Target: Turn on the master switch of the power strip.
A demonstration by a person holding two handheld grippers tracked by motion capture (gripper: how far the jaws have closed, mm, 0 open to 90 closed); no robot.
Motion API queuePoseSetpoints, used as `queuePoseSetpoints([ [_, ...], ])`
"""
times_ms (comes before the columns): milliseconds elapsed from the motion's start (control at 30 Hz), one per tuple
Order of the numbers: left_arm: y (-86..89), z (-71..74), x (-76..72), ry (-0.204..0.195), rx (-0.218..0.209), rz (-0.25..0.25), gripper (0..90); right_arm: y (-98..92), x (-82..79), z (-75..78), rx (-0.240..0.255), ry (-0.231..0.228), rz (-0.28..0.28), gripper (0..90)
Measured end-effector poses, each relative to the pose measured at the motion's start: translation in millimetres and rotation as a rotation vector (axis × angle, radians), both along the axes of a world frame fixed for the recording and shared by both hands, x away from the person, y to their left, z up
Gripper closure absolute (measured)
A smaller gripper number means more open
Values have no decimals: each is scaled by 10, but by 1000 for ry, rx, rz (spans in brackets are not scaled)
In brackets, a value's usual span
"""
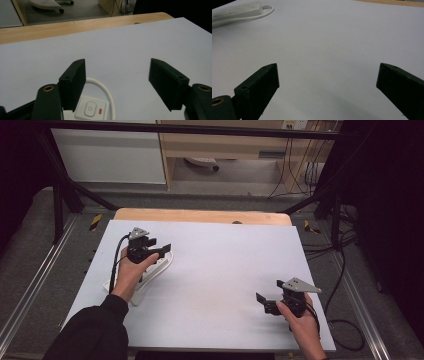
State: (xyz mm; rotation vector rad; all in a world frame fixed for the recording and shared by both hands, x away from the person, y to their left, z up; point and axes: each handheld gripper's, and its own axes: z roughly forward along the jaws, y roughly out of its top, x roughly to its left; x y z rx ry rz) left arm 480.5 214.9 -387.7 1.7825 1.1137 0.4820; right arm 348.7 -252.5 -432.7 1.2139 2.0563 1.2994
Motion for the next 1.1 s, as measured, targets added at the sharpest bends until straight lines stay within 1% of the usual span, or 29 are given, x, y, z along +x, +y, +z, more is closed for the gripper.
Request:
queuePoseSetpoints([
  [100,15,0,-57,-26,-9,14,220,4,-3,0,0,3,0,47],
  [167,24,-6,-83,-24,-6,27,190,4,-2,-2,-2,2,0,47],
  [200,33,-11,-96,-21,2,33,190,6,-2,-3,-1,4,0,47],
  [233,43,-15,-112,-17,2,40,188,7,-1,-4,-2,3,1,47],
  [267,57,-20,-128,-14,-7,40,182,9,-1,-4,-2,3,2,47],
  [333,82,-35,-163,-13,-22,27,167,12,1,-5,-4,2,3,46],
  [467,120,-55,-231,4,-39,4,139,13,1,-5,-4,4,2,46],
  [533,143,-53,-268,1,-40,-1,129,14,1,-7,-5,4,2,46],
  [600,164,-47,-304,-3,-53,-3,127,15,3,-10,-6,4,1,46],
  [733,206,-27,-377,-10,-57,-10,120,17,4,-11,-10,2,2,46],
  [833,236,-11,-438,-13,-68,-22,84,17,6,-12,-11,3,1,46],
  [967,261,16,-524,-14,-65,-34,72,19,5,-13,-12,4,1,45],
  [1033,280,40,-573,-21,-73,-33,72,20,5,-14,-12,4,0,45],
  [1100,308,67,-631,-31,-74,-20,72,19,7,-14,-14,4,1,45],
])
